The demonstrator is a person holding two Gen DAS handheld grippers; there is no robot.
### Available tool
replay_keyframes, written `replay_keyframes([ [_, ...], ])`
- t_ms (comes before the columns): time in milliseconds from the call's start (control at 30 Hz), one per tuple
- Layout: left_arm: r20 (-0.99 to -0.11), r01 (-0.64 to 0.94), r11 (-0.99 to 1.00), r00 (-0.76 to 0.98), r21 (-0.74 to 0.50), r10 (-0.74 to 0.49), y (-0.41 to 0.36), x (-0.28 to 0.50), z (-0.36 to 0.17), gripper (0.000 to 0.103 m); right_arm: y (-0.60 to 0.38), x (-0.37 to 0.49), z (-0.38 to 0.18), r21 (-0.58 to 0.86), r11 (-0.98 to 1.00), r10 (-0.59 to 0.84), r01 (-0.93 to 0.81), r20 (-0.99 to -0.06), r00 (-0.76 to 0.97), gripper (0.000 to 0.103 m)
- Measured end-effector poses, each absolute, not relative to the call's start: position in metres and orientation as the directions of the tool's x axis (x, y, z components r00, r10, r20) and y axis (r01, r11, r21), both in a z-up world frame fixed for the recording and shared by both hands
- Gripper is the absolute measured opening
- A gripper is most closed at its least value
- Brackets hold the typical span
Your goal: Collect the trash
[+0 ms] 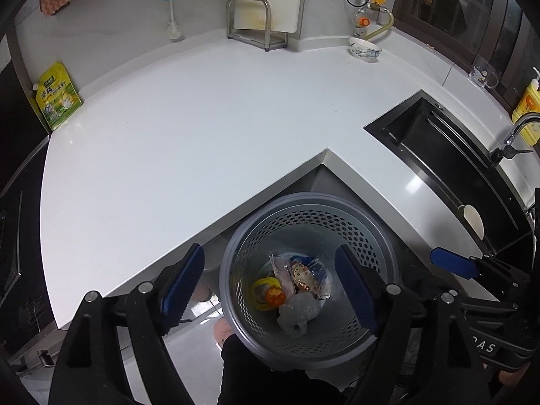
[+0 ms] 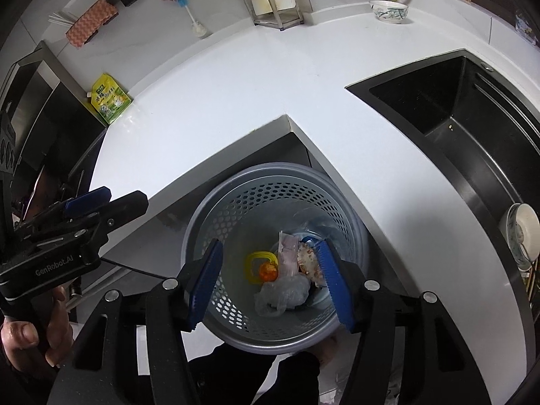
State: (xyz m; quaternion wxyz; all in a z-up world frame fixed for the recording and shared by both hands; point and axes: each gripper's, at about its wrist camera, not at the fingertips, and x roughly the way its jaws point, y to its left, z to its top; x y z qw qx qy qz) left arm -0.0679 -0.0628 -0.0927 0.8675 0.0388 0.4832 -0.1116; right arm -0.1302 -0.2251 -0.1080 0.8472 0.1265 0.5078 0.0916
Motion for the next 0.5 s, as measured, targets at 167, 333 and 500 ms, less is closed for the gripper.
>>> replay_keyframes([
  [167, -0.84, 0.226, 0.973, 0.52, -0.042, -0.157, -0.063, -0.072, -0.084, 0.083, -0.224, -0.136, -0.1, 0.305, 0.952, 0.285, -0.035, -0.834, 0.473, 0.058],
  [333, -0.838, 0.228, 0.973, 0.523, -0.037, -0.155, -0.062, -0.074, -0.08, 0.085, -0.222, -0.141, -0.094, 0.305, 0.951, 0.289, -0.044, -0.831, 0.476, 0.06],
  [500, -0.838, 0.226, 0.973, 0.523, -0.037, -0.153, -0.062, -0.078, -0.076, 0.091, -0.221, -0.142, -0.089, 0.301, 0.952, 0.287, -0.048, -0.83, 0.479, 0.061],
])
